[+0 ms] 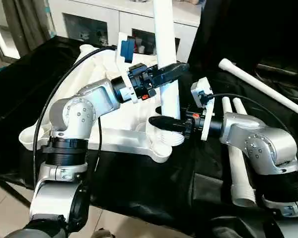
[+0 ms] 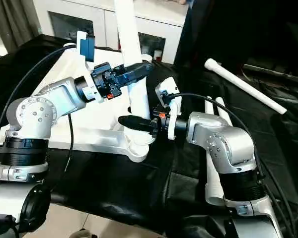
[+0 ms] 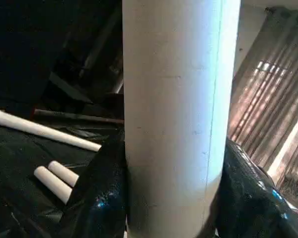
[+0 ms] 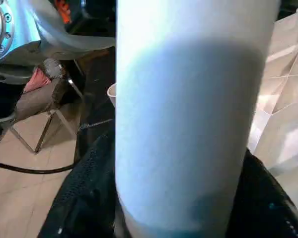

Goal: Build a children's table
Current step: Pick table leg

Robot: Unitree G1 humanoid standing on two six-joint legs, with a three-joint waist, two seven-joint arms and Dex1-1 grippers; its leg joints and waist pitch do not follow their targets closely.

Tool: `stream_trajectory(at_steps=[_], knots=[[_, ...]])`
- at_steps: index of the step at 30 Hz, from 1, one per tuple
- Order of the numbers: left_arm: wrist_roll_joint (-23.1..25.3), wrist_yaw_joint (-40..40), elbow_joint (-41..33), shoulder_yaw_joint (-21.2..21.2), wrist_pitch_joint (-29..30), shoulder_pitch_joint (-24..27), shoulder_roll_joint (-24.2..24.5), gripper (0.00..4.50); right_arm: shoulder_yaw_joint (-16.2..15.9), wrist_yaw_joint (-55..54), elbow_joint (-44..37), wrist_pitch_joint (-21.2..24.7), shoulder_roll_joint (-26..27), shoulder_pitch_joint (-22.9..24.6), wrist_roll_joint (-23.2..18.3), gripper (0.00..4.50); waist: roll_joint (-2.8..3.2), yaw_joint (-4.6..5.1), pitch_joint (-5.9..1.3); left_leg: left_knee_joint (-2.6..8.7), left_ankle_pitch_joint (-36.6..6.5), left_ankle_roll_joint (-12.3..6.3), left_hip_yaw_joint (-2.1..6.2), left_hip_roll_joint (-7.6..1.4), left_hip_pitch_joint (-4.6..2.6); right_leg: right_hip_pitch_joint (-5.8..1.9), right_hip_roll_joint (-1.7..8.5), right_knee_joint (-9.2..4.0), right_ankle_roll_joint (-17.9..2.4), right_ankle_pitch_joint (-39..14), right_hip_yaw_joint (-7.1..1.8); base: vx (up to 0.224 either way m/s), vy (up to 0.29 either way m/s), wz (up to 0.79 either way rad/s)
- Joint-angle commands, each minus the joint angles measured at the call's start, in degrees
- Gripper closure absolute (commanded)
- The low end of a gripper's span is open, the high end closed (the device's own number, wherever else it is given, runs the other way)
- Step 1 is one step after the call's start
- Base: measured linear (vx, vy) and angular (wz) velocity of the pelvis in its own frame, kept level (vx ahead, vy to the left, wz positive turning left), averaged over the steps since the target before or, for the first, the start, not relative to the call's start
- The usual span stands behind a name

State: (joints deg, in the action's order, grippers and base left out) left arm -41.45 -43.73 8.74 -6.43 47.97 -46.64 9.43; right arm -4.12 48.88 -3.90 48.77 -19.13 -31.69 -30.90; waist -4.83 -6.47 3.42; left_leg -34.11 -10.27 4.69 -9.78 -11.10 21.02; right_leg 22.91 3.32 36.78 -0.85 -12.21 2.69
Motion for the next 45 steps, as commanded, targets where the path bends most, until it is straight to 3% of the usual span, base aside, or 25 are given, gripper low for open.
stream_trajectory(at_steps=[1,5,7,9,11,12,17,19,20,24,29,36,39,45], knots=[[-2.18,-0.82,-1.21,-0.46,0.15,-0.67,-0.52,2.62,0.32,-1.03,0.6,0.88,-0.55,0.06,0.81,2.4,0.16,-0.01,-4.0,3.3,-2.81,-0.01,0.15,-1.58,-0.44,-3.77,3.98,-3.92,-10.59,0.17,-2.67,0.0,0.0,0.0],[-1.32,-0.31,-1.26,-0.13,-0.16,-0.23,-0.44,2.62,0.36,-2.05,0.79,0.51,-0.29,0.05,0.93,2.45,0.27,0.02,-4.0,3.31,-3.05,0.17,0.16,-1.59,-0.46,-3.77,3.99,-3.96,-10.53,-0.09,-2.66,0.0,0.0,0.0],[-0.34,2.26,-0.24,-0.3,0.29,-0.46,-0.88,2.06,0.28,-2.93,0.98,0.04,0.06,0.08,1.35,2.46,0.23,0.03,-4.02,3.31,-3.06,0.27,0.16,-1.57,-0.43,-3.8,3.99,-3.94,-10.46,-0.16,-2.67,0.0,0.0,0.0],[0.43,3.19,0.28,-0.14,-0.02,-0.57,-1.03,1.9,0.23,-3.48,1.14,-0.26,0.23,0.04,1.62,2.46,0.28,-0.02,-4.03,3.28,-2.99,0.47,0.16,-1.58,-0.44,-3.81,3.98,-3.91,-10.48,0.09,-2.68,0.0,0.0,0.0],[6.83,9.01,1.07,2.03,-3.69,-0.4,-1.31,1.71,0.25,-6.07,2.09,-1.29,1.29,-0.41,2.97,2.48,0.25,0.08,-4.04,3.34,-3.06,0.67,0.27,-1.61,-0.37,-3.87,3.98,-4.08,-9.7,-0.24,-2.68,0.0,0.0,0.0],[7.56,10.77,1.02,2.1,-3.53,-0.26,-1.72,1.61,0.26,-6.87,2.4,-1.56,1.69,-0.6,3.34,2.48,0.34,0.09,-4.07,3.36,-2.99,0.76,0.29,-1.63,-0.44,-3.84,4.03,-4.06,-9.52,-0.38,-2.67,0.0,0.0,0.0],[10.13,17.04,-0.69,2.97,-2.36,0.58,-3.18,1.61,0.64,-10.52,4.02,-2.8,3.76,-1.57,4.7,2.48,0.56,0.15,-4.22,3.23,-2.41,1.03,0.31,-1.65,-0.39,-3.88,4.02,-3.75,-10.09,2.01,-2.7,0.0,0.0,0.0],[10.87,19.59,-0.83,2.67,-2.2,0.53,-3.8,1.61,0.76,-11.61,4.63,-3.25,4.46,-2.0,5.09,2.48,0.37,0.16,-4.22,3.24,-2.0,0.8,0.28,-1.55,-0.37,-3.97,3.9,-3.74,-10.26,2.84,-2.69,0.0,0.0,0.0],[10.75,21.79,-0.65,1.6,-2.03,0.23,-4.74,1.89,0.94,-12.52,5.19,-3.6,5.16,-2.41,5.36,2.48,0.28,0.19,-4.21,3.18,-2.04,0.66,0.24,-1.53,-0.38,-3.95,3.87,-3.74,-10.44,3.19,-2.69,0.0,0.0,0.0],[10.41,24.0,0.18,-0.34,-2.86,-0.29,-5.91,2.08,1.13,-13.43,5.99,-4.22,6.19,-3.03,5.87,2.48,0.21,0.16,-4.1,3.26,-3.05,0.79,0.25,-1.5,-0.37,-3.97,3.95,-3.96,-10.22,1.17,-2.7,0.0,0.0,0.0],[8.46,23.84,0.28,-2.33,-3.02,-0.67,-6.21,2.52,0.9,-13.87,6.91,-5.02,6.53,-3.48,6.11,2.48,0.36,0.13,-4.13,3.26,-2.75,0.71,0.3,-1.49,-0.41,-3.88,3.86,-3.81,-10.17,2.28,-2.66,0.0,0.0,0.0],[7.02,22.36,-0.13,-3.02,-3.28,-0.55,-6.15,2.64,0.88,-13.7,7.41,-5.95,6.82,-3.58,6.41,2.48,0.4,0.09,-4.1,3.28,-3.05,0.64,0.27,-1.46,-0.41,-3.9,3.9,-3.88,-9.98,2.12,-2.67,0.0,0.0,0.0],[6.78,20.3,-0.62,-2.19,-3.55,-0.2,-5.5,2.65,2.6,-13.19,7.18,-4.67,7.76,-3.48,3.99,1.79,0.46,0.1,-4.1,3.32,-3.27,0.55,0.28,-1.46,-0.46,-3.84,3.91,-3.91,-9.8,1.51,-2.68,0.0,0.0,0.0],[5.4,9.99,-1.64,1.91,-2.98,0.02,-1.28,2.65,1.76,-9.09,4.92,-1.97,4.63,-3.02,2.28,1.33,0.58,0.13,-4.11,3.36,-3.0,0.82,0.24,-1.49,-0.56,-3.78,3.81,-3.8,-10.15,2.45,-2.67,0.0,0.0,0.0]])
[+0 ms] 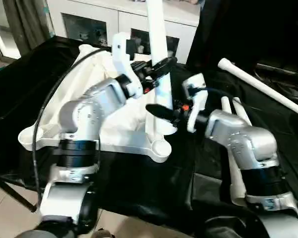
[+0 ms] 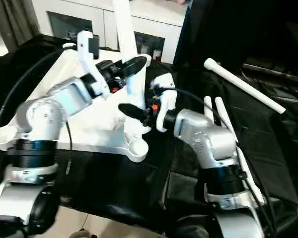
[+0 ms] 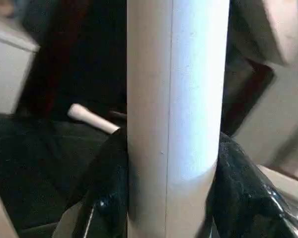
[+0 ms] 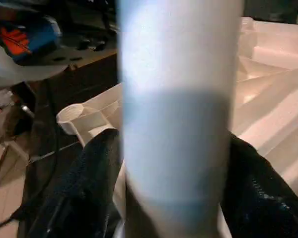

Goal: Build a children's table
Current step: Pick table leg

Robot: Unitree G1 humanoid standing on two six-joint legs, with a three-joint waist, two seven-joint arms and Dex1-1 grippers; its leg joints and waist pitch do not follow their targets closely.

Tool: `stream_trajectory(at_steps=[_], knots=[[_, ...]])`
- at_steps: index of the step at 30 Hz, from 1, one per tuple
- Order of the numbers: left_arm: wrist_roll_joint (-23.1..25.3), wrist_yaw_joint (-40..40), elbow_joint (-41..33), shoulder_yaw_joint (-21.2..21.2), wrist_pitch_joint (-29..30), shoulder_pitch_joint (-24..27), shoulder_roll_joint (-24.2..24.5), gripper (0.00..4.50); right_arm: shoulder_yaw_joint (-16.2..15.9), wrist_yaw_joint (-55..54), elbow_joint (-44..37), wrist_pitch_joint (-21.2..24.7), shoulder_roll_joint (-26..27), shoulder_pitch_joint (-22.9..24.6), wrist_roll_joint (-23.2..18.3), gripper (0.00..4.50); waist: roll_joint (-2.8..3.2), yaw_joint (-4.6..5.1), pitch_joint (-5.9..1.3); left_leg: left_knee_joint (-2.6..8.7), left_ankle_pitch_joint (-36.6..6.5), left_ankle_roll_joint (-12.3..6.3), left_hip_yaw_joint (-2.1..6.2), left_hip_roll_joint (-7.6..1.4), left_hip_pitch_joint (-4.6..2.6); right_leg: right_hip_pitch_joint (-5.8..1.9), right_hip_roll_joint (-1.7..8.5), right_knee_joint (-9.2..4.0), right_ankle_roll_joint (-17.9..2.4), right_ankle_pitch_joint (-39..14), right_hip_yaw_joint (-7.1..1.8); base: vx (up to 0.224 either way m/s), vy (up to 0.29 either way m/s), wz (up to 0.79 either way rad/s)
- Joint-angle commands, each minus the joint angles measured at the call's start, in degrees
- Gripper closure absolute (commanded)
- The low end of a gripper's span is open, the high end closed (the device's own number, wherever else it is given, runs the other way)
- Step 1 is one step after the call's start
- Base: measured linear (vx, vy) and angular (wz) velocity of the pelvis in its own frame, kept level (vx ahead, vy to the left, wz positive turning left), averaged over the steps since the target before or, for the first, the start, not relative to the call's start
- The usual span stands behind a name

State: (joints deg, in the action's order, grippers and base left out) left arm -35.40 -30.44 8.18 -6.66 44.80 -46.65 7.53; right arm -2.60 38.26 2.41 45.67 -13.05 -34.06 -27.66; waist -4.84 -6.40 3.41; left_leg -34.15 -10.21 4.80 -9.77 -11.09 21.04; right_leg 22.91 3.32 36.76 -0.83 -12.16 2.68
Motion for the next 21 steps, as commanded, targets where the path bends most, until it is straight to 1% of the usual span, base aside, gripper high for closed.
stream_trajectory(at_steps=[1,2,3,4,5,6,8,9,10,12,16,17,18,20,21], knots=[[-0.46,-4.93,-1.17,2.93,-0.15,0.04,1.34,2.65,-0.04,2.49,-1.69,1.32,-2.12,-0.53,-1.12,1.32,0.7,-0.11,-4.16,3.37,-3.12,0.53,0.21,-1.46,-0.72,-3.79,3.81,-3.79,-10.15,2.23,-2.64,0.0,0.0,0.0],[-0.46,-4.93,-1.17,2.93,-0.15,0.04,1.34,2.65,-0.04,2.49,-1.69,1.32,-2.12,-0.53,-1.12,1.31,0.72,-0.08,-4.08,3.43,-3.2,0.53,0.2,-1.53,-0.67,-3.74,3.83,-3.77,-10.15,2.16,-2.67,0.0,0.0,0.0],[-0.41,-7.83,-1.19,3.98,-0.37,-0.09,2.57,2.65,-0.37,4.78,-2.49,2.12,-3.52,-0.22,-2.03,1.31,0.63,-0.06,-4.04,3.43,-3.47,0.62,0.2,-1.52,-0.59,-3.81,3.89,-3.82,-10.25,2.05,-2.66,0.0,0.0,0.0],[-0.54,-10.42,-1.25,4.8,-0.43,-0.19,3.63,2.65,-0.55,6.65,-3.1,2.99,-4.68,0.01,-2.91,1.31,0.66,-0.23,-4.07,3.45,-3.66,0.34,0.24,-1.5,-0.67,-3.95,3.85,-3.85,-9.99,1.41,-2.66,0.0,0.0,0.0],[-0.72,-12.61,-1.26,5.39,-0.29,-0.31,4.45,2.65,-0.7,8.15,-3.44,3.71,-5.59,0.14,-3.65,1.31,0.59,-0.16,-3.99,3.5,-3.71,0.39,0.2,-1.61,-0.64,-3.82,3.88,-3.84,-9.95,1.27,-2.7,0.0,0.0,0.0],[-0.52,-15.59,-1.49,6.52,-0.77,-0.29,5.57,2.65,-1.12,9.5,-3.67,4.21,-6.68,0.26,-4.1,1.31,0.62,-0.17,-4.04,3.48,-3.67,0.41,0.24,-1.56,-0.65,-3.89,3.9,-3.83,-9.93,1.07,-2.66,0.0,0.0,0.0],[-0.39,-17.8,-1.71,7.45,-1.0,-0.26,6.4,2.65,-1.54,10.37,-3.71,4.31,-7.48,0.33,-4.16,1.31,0.67,-0.15,-4.02,3.46,-3.62,0.48,0.22,-1.57,-0.61,-3.79,3.98,-3.83,-10.18,0.74,-2.65,0.0,0.0,0.0],[-0.35,-19.48,-1.85,8.35,-1.17,-0.28,7.13,2.65,-1.86,11.04,-3.67,4.29,-8.05,0.34,-4.08,1.31,0.6,-0.13,-4.04,3.41,-3.61,0.52,0.19,-1.56,-0.53,-3.83,3.99,-3.81,-10.44,0.79,-2.65,0.0,0.0,0.0],[-0.32,-20.0,-1.71,8.75,-1.32,-0.34,7.31,2.65,-2.08,11.57,-3.53,4.23,-8.33,0.27,-4.0,1.31,0.74,-0.08,-4.05,3.43,-3.73,0.67,0.19,-1.57,-0.53,-3.81,3.99,-3.8,-10.59,0.69,-2.65,0.0,0.0,0.0],[-0.26,-20.44,-1.54,9.14,-1.57,-0.4,7.33,2.65,-2.4,12.33,-3.36,4.15,-8.63,0.16,-3.96,1.31,0.72,-0.05,-4.05,3.42,-3.82,0.84,0.21,-1.61,-0.55,-3.79,4.01,-3.76,-10.82,0.8,-2.65,0.0,0.0,0.0],[-0.86,-21.08,-1.48,9.18,-1.83,-0.51,6.43,2.65,-3.51,13.87,-3.31,4.42,-9.28,0.07,-4.31,1.31,0.46,-0.12,-4.09,3.32,-3.63,0.78,0.15,-1.6,-0.48,-3.89,4.05,-3.75,-11.31,0.91,-2.65,0.0,0.0,0.0],[-0.87,-21.1,-1.47,9.17,-1.83,-0.52,6.41,2.65,-3.53,13.9,-3.31,4.43,-9.29,0.07,-4.32,1.31,0.49,-0.13,-4.11,3.31,-3.49,0.71,0.17,-1.6,-0.47,-3.92,4.05,-3.69,-11.41,1.07,-2.64,0.0,0.0,0.0],[-1.0,-21.31,-1.47,9.14,-1.81,-0.55,6.29,2.65,-3.73,14.09,-3.26,4.5,-9.29,0.04,-4.4,1.31,0.36,-0.13,-4.14,3.28,-3.17,0.56,0.16,-1.6,-0.44,-3.94,4.04,-3.65,-11.5,1.45,-2.63,0.0,0.0,0.0],[-1.17,-21.85,-1.58,9.17,-1.81,-0.52,6.18,2.65,-4.11,14.29,-3.05,4.55,-9.1,-0.1,-4.56,1.31,0.41,-0.14,-4.13,3.26,-3.08,0.39,0.15,-1.59,-0.47,-3.89,4.03,-3.64,-11.59,1.47,-2.64,0.0,0.0,0.0],[-1.22,-22.08,-1.51,9.23,-1.9,-0.55,6.21,2.65,-4.22,14.41,-2.94,4.53,-9.08,-0.17,-4.6,1.31,0.15,-0.15,-4.13,3.25,-2.99,0.21,0.12,-1.58,-0.47,-3.89,4.02,-3.7,-11.54,1.31,-2.62,0.0,0.0,0.0]])
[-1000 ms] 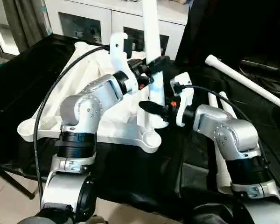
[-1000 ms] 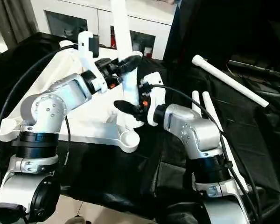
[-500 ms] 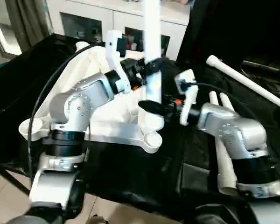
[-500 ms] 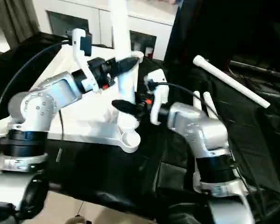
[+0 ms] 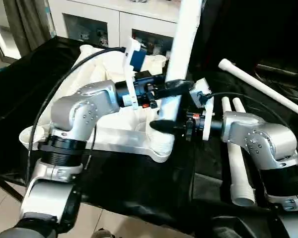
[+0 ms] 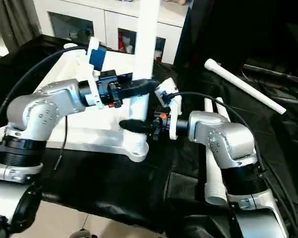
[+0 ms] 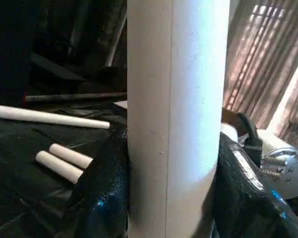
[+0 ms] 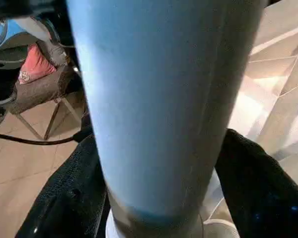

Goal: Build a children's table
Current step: Pick table leg

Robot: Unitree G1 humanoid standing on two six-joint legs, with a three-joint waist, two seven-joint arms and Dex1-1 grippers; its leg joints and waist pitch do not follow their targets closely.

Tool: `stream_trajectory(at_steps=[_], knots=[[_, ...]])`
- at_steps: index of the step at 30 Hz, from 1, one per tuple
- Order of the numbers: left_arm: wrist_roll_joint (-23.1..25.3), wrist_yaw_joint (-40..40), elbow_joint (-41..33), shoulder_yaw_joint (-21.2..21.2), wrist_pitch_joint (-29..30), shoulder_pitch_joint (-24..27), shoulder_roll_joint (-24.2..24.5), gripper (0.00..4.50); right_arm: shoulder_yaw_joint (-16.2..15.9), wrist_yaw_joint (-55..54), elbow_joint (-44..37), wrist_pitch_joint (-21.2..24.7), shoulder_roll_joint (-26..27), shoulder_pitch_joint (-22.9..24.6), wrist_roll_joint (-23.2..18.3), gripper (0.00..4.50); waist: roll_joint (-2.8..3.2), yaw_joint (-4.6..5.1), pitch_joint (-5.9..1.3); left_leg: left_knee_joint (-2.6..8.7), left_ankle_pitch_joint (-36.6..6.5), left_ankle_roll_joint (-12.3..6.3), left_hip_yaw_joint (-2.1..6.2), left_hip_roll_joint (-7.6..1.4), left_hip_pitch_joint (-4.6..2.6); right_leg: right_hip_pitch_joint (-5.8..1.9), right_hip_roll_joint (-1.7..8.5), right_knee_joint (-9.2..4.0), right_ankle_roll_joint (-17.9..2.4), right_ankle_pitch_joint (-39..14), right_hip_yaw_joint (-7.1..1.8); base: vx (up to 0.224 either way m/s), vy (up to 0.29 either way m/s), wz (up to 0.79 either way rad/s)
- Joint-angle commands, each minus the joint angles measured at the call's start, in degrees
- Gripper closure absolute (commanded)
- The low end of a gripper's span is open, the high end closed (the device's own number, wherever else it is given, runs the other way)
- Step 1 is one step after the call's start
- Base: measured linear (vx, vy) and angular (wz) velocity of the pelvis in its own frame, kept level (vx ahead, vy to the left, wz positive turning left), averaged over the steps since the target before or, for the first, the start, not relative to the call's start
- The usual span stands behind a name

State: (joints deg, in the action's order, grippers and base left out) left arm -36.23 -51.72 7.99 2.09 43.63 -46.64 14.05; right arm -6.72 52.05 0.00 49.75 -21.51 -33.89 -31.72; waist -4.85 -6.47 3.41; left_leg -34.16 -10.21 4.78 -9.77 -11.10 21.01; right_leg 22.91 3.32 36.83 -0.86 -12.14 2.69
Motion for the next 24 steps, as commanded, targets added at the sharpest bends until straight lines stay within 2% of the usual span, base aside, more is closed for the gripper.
stream_trajectory(at_steps=[1,2,5,6,12,14,17,18,24], knots=[[-0.48,-0.9,-1.33,0.44,-0.84,-0.53,-0.29,2.65,-0.2,0.72,-0.43,0.43,-0.58,-0.35,-0.57,1.31,0.31,-0.12,-4.11,3.29,-3.09,0.19,0.15,-1.59,-0.43,-3.88,4.06,-3.73,-11.49,0.93,-2.62,0.0,0.0,0.0],[-0.53,-0.87,-1.24,0.3,-1.05,-0.54,-0.31,2.65,-0.26,0.99,-0.28,0.41,-0.53,-0.38,-0.51,1.31,0.15,-0.11,-4.08,3.29,-3.25,0.18,0.13,-1.6,-0.43,-3.86,4.03,-3.78,-11.31,0.48,-2.61,0.0,0.0,0.0],[-0.54,-0.87,-1.21,0.02,-1.06,-0.53,-0.29,2.65,-0.35,1.22,-0.15,0.32,-0.51,-0.33,-0.41,1.31,0.26,-0.13,-4.06,3.3,-3.5,0.31,0.14,-1.64,-0.44,-3.81,4.09,-3.84,-11.15,-0.29,-2.63,0.0,0.0,0.0],[-0.57,-0.94,-1.26,-0.07,-0.98,-0.49,-0.21,2.65,-0.41,1.25,-0.02,0.21,-0.53,-0.33,-0.39,1.31,0.53,-0.13,-4.08,3.31,-3.43,0.42,0.18,-1.64,-0.46,-3.79,4.07,-3.78,-11.15,-0.14,-2.61,0.0,0.0,0.0],[-0.48,-1.61,-1.26,-0.04,-0.95,-0.35,-0.01,2.65,-0.32,1.12,0.25,-0.06,-0.46,-0.32,-0.34,1.31,0.46,-0.1,-4.15,3.26,-3.07,0.42,0.16,-1.6,-0.47,-3.84,4.01,-3.69,-11.43,1.28,-2.62,0.0,0.0,0.0],[-0.5,-1.71,-1.17,-0.03,-0.98,-0.41,0.03,2.65,-0.25,1.1,0.29,0.0,-0.4,-0.35,-0.32,1.58,0.45,-0.12,-4.16,3.26,-3.1,0.42,0.16,-1.57,-0.43,-3.88,4.02,-3.71,-11.43,1.15,-2.61,0.0,0.0,0.0],[-0.5,-1.75,-1.14,-0.02,-1.05,-0.44,0.04,2.65,-0.17,1.07,0.3,0.02,-0.3,-0.28,-0.31,1.68,0.53,-0.11,-4.12,3.3,-3.39,0.56,0.19,-1.6,-0.44,-3.86,4.02,-3.73,-11.4,0.85,-2.6,0.0,0.0,0.0],[-0.48,-1.75,-1.13,-0.01,-1.08,-0.46,0.05,2.65,-0.14,0.92,0.39,-0.04,-0.22,-0.24,-0.3,1.9,0.52,-0.12,-4.14,3.28,-3.46,0.6,0.19,-1.59,-0.45,-3.88,4.03,-3.72,-11.42,0.79,-2.6,0.0,0.0,0.0],[-0.51,-1.78,-1.03,-0.23,-1.01,-0.48,0.01,2.65,-0.09,0.67,0.47,0.02,0.12,-0.11,-0.43,2.42,0.56,-0.13,-4.15,3.27,-3.41,0.65,0.2,-1.57,-0.42,-3.9,4.01,-3.7,-11.44,1.01,-2.6,0.0,0.0,0.0]])
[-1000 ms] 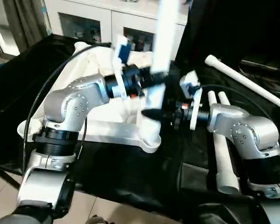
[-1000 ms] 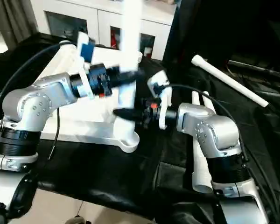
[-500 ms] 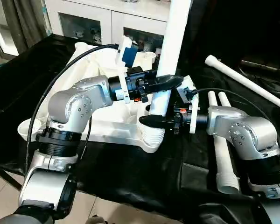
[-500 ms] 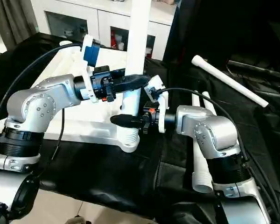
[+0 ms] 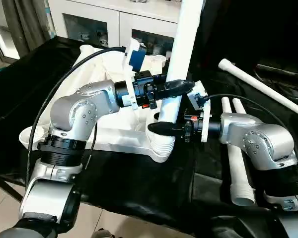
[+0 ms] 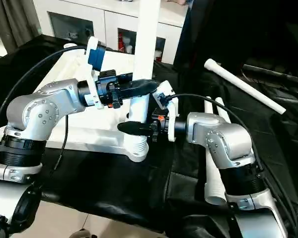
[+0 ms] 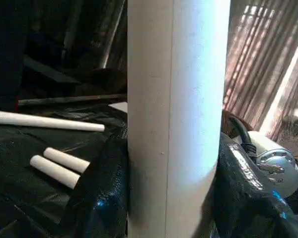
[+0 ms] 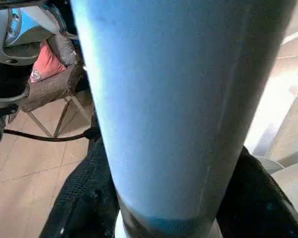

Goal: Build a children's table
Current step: Pick table leg

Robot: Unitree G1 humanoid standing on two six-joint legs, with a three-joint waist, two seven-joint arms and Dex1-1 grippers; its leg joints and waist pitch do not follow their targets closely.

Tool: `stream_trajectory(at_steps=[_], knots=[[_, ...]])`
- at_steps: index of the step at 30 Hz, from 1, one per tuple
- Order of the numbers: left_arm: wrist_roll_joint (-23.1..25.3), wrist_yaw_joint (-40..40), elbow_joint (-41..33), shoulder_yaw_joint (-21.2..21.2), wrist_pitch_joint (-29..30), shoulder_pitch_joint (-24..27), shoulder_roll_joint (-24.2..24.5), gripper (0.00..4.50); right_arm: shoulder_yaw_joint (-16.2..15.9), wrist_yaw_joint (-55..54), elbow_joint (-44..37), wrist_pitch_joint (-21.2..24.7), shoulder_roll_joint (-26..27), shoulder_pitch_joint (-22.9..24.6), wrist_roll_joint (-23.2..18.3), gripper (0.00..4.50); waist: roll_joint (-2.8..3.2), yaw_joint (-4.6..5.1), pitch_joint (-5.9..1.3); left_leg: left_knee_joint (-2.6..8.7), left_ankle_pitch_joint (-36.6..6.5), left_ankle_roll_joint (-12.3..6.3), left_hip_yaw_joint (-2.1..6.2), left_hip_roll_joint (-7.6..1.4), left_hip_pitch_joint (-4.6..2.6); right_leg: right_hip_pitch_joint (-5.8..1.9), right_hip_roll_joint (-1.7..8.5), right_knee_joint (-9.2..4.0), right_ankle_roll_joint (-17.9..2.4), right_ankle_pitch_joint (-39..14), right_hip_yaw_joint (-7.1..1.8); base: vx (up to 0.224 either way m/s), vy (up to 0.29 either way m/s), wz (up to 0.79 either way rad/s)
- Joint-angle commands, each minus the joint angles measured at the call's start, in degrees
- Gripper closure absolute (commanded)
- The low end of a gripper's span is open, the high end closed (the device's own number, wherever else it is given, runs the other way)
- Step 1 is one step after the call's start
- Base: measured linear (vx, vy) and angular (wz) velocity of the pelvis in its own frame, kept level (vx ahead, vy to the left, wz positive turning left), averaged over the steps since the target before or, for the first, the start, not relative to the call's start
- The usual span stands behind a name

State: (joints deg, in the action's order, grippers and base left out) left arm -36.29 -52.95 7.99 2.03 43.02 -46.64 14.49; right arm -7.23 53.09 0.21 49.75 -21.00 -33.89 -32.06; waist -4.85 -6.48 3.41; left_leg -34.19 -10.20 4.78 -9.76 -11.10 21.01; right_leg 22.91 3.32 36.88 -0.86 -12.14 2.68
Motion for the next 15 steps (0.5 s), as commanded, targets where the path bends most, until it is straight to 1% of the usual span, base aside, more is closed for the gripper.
stream_trajectory(at_steps=[1,2,3,5,6,7,8,9,10,11,12,13,14,15], knots=[[-0.43,-0.56,-0.98,-0.21,-0.41,-0.52,-0.44,2.65,0.41,-0.35,0.27,0.0,-0.34,-0.09,-0.1,2.46,0.66,-0.11,-4.15,3.3,-3.64,0.68,0.19,-1.59,-0.49,-3.82,4.01,-3.77,-11.5,0.88,-2.6,0.0,0.0,0.0],[-0.42,-0.57,-0.98,-0.21,-0.44,-0.51,-0.45,2.65,0.42,-0.37,0.28,-0.01,-0.3,-0.08,-0.11,2.5,0.62,-0.1,-4.15,3.3,-3.67,0.7,0.2,-1.6,-0.47,-3.86,4.02,-3.75,-11.51,0.9,-2.6,0.0,0.0,0.0],[-0.38,-0.61,-1.04,-0.17,-0.57,-0.42,-0.45,2.65,0.47,-0.47,0.32,-0.06,-0.18,-0.04,-0.13,2.5,0.73,-0.1,-4.15,3.31,-3.88,0.82,0.21,-1.59,-0.47,-3.85,4.02,-3.8,-11.53,0.79,-2.61,0.0,0.0,0.0],[0.01,0.61,-1.18,-0.12,0.03,-0.33,-0.42,2.65,0.84,-0.96,0.34,-0.38,0.25,0.12,-0.18,2.55,0.74,-0.09,-4.15,3.31,-4.04,0.94,0.22,-1.6,-0.49,-3.84,4.01,-3.77,-11.57,0.8,-2.6,0.0,0.0,0.0],[-0.37,0.72,-1.13,-0.27,0.62,-0.33,-0.5,2.3,0.95,-1.12,0.33,-0.42,0.35,0.17,-0.2,2.55,0.74,-0.08,-4.16,3.3,-4.19,0.97,0.21,-1.61,-0.51,-3.82,4.02,-3.78,-11.62,0.7,-2.6,0.0,0.0,0.0],[-0.4,0.77,-0.97,-0.57,-0.17,-0.32,-0.8,2.09,1.11,-1.37,0.3,-0.5,0.53,0.23,-0.21,2.56,1.01,-0.11,-4.12,3.33,-4.26,1.1,0.27,-1.6,-0.49,-3.82,4.03,-3.76,-11.67,0.6,-2.59,0.0,0.0,0.0],[-0.73,1.59,-0.46,-1.42,-0.54,-0.44,-1.42,1.95,1.32,-1.63,0.28,-0.61,0.73,0.28,-0.26,2.56,0.86,-0.08,-4.14,3.31,-4.5,1.19,0.25,-1.61,-0.51,-3.84,4.02,-3.81,-11.62,0.45,-2.6,0.0,0.0,0.0],[-0.79,1.67,-0.35,-1.54,-0.58,-0.47,-1.5,1.95,1.4,-1.72,0.29,-0.64,0.8,0.29,-0.28,2.57,0.84,-0.04,-4.11,3.35,-4.53,1.26,0.25,-1.62,-0.47,-3.84,4.03,-3.83,-11.68,0.39,-2.6,0.0,0.0,0.0],[-1.42,2.49,0.8,-2.98,-1.28,-0.66,-2.32,1.87,2.46,-2.9,0.34,-0.98,1.73,0.45,-0.6,2.57,1.03,-0.07,-4.15,3.3,-4.57,1.41,0.27,-1.58,-0.44,-3.85,4.08,-3.85,-11.88,0.53,-2.59,0.0,0.0,0.0],[-2.06,2.92,1.28,-4.09,-2.05,-0.65,-3.04,1.75,3.47,-3.88,0.55,-1.44,2.54,0.42,-0.88,2.57,1.08,-0.09,-4.15,3.28,-4.93,1.46,0.27,-1.55,-0.46,-3.84,4.11,-3.88,-12.03,0.38,-2.58,0.0,0.0,0.0],[-3.24,4.55,2.13,-6.65,-4.62,-0.83,-4.85,1.75,5.61,-5.65,1.07,-2.11,3.98,0.13,-1.74,2.57,0.97,-0.03,-4.15,3.29,-5.02,1.45,0.23,-1.51,-0.43,-3.84,4.07,-3.95,-12.09,0.34,-2.6,0.0,0.0,0.0],[-3.94,5.69,2.62,-8.23,-6.16,-0.97,-5.96,1.55,6.86,-6.65,1.35,-2.45,4.8,-0.06,-2.28,2.57,1.06,-0.1,-4.2,3.26,-5.25,1.43,0.26,-1.51,-0.43,-3.88,4.17,-4.0,-12.44,0.49,-2.59,0.0,0.0,0.0],[-4.61,6.25,2.84,-9.05,-6.33,-1.09,-6.41,1.53,7.36,-6.99,1.43,-2.54,5.07,-0.15,-2.55,2.57,0.94,-0.07,-4.22,3.26,-5.38,1.42,0.26,-1.54,-0.4,-3.95,4.15,-4.04,-12.49,0.6,-2.6,0.0,0.0,0.0],[-7.02,8.23,3.63,-11.97,-6.82,-1.51,-7.99,1.53,9.1,-8.16,1.71,-2.84,5.99,-0.49,-3.47,2.57,0.94,-0.11,-4.2,3.26,-5.35,1.51,0.26,-1.49,-0.35,-3.96,4.07,-3.88,-12.53,0.92,-2.58,0.0,0.0,0.0]])
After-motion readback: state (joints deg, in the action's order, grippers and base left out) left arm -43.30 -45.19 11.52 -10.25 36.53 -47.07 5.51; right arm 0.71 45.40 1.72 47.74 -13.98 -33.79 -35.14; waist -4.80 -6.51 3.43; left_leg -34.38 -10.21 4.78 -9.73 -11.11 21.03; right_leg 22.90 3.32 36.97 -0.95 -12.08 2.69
